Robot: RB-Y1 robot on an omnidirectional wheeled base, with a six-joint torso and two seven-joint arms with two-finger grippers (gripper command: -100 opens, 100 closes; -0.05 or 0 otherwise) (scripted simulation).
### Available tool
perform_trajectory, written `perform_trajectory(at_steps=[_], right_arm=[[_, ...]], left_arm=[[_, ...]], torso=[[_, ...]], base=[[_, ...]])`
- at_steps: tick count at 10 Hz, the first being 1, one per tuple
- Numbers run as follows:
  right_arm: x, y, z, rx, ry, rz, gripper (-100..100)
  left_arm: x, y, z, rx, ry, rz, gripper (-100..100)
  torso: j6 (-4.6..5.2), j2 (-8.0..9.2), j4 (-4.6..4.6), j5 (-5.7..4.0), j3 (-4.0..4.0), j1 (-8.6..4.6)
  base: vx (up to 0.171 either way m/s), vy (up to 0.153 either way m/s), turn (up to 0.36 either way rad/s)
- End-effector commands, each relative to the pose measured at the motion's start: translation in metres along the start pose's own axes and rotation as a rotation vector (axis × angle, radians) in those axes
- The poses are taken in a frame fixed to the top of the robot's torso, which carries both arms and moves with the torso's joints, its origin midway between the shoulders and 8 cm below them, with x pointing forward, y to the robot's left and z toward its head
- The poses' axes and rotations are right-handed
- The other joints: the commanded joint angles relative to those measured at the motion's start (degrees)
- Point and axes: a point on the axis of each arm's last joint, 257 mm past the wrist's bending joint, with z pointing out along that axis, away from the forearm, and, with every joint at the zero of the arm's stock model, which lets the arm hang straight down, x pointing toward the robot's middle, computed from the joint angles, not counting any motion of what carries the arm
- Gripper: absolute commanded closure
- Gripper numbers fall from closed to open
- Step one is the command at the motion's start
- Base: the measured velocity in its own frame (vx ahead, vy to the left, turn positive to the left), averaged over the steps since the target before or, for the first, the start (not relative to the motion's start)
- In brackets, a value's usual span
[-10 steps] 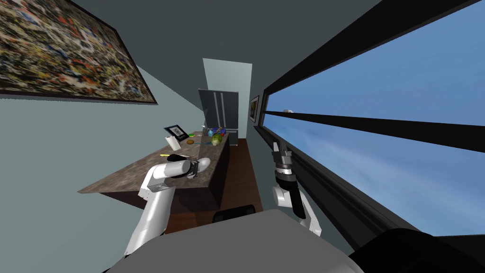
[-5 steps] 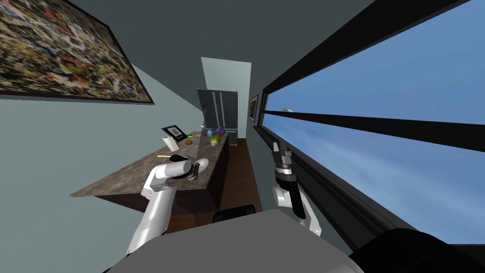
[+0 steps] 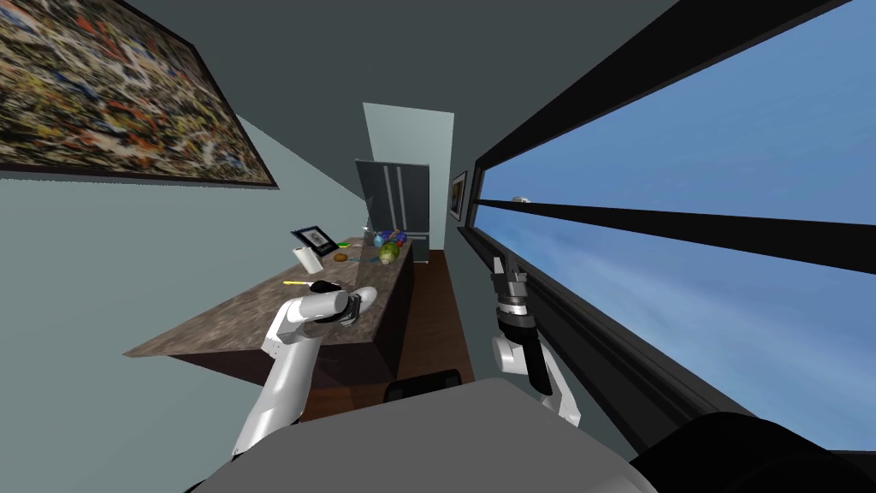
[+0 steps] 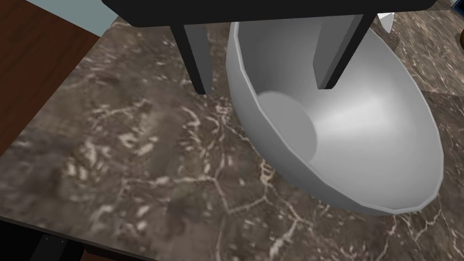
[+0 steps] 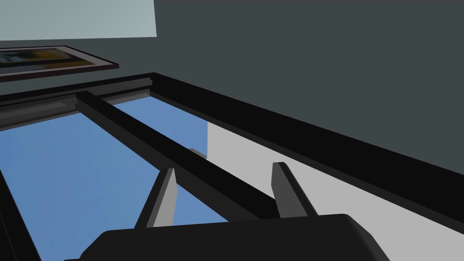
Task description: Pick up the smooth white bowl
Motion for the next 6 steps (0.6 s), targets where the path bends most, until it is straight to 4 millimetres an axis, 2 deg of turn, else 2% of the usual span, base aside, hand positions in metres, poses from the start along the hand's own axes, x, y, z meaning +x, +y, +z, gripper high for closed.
perform_trajectory(at_steps=[1,4,5,6], right_arm=[[0.0000,0.0000,0.0000,0.000,0.000,0.000,0],[0.0000,0.0000,0.0000,0.000,0.000,0.000,0],[0.0000,0.0000,0.0000,0.000,0.000,0.000,0],[0.0000,0.0000,0.0000,0.000,0.000,0.000,0]], left_arm=[[0.0000,0.0000,0.0000,0.000,0.000,0.000,100],[0.0002,0.0001,0.0000,0.000,0.001,-0.001,100],[0.0002,0.0001,0.0000,0.000,0.001,-0.001,0],[0.0006,-0.0003,-0.0071,0.000,0.000,0.000,100]], torso=[[0.00,0.00,0.00,0.00,0.00,0.00],[0.01,-0.02,-0.01,-0.02,-0.01,-0.02],[0.01,-0.01,-0.01,-0.02,-0.01,-0.02],[0.01,-0.01,0.00,-0.02,0.00,-0.02]], base=[[0.000,0.000,0.000],[0.000,0.000,0.000],[0.000,0.000,0.000],[-0.009,-0.003,-0.002]])
